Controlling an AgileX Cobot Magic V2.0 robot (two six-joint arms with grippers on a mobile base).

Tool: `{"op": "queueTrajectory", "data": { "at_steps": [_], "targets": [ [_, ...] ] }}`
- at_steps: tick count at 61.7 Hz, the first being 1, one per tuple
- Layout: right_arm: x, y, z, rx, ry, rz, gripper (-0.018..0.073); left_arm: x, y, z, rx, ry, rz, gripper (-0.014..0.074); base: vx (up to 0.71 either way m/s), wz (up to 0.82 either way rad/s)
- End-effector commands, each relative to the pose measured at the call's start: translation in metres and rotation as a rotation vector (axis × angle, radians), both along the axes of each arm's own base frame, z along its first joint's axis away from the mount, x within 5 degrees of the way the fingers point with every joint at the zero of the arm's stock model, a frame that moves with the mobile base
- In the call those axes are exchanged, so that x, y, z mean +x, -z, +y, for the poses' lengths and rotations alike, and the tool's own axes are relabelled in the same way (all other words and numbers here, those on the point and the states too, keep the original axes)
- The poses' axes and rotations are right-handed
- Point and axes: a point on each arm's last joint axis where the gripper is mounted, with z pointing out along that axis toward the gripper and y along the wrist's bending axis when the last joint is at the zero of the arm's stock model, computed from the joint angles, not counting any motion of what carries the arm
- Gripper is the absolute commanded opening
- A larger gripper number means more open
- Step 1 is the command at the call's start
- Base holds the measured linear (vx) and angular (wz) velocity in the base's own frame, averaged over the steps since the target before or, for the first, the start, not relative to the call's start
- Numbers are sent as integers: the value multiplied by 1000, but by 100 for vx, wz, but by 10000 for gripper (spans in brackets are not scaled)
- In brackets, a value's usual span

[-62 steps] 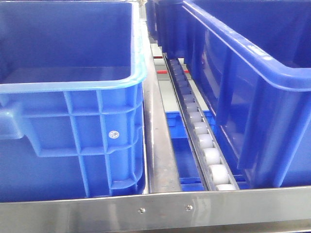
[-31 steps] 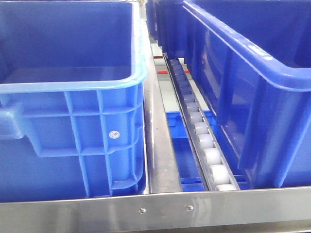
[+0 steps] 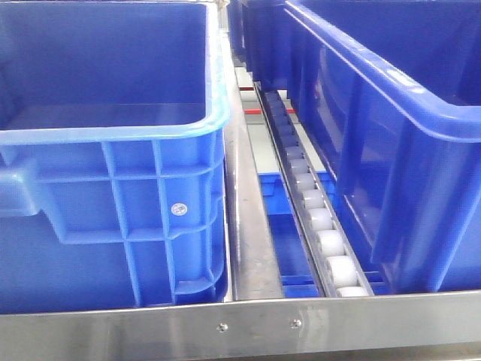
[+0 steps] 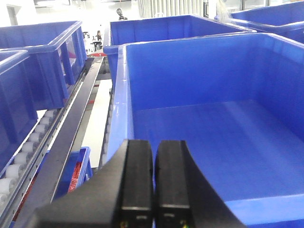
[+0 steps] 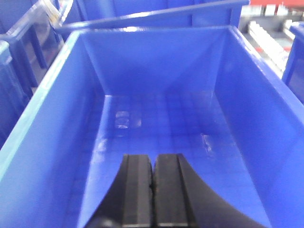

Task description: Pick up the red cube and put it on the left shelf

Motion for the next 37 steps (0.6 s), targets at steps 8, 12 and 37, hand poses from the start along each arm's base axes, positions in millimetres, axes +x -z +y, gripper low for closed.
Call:
{"op": "queueTrajectory", "data": {
  "at_steps": [8, 12, 37],
  "targets": [
    [-23, 32, 0, -11, -3, -168, 50, 1, 0, 1, -9, -6, -54, 106, 0, 0],
    [-27, 46, -1, -11, -3, -183, 50, 1, 0, 1, -9, -6, -54, 106, 0, 0],
    [-36, 76, -1, -11, -3, -209, 50, 1, 0, 1, -9, -6, -54, 106, 0, 0]
  ]
}}
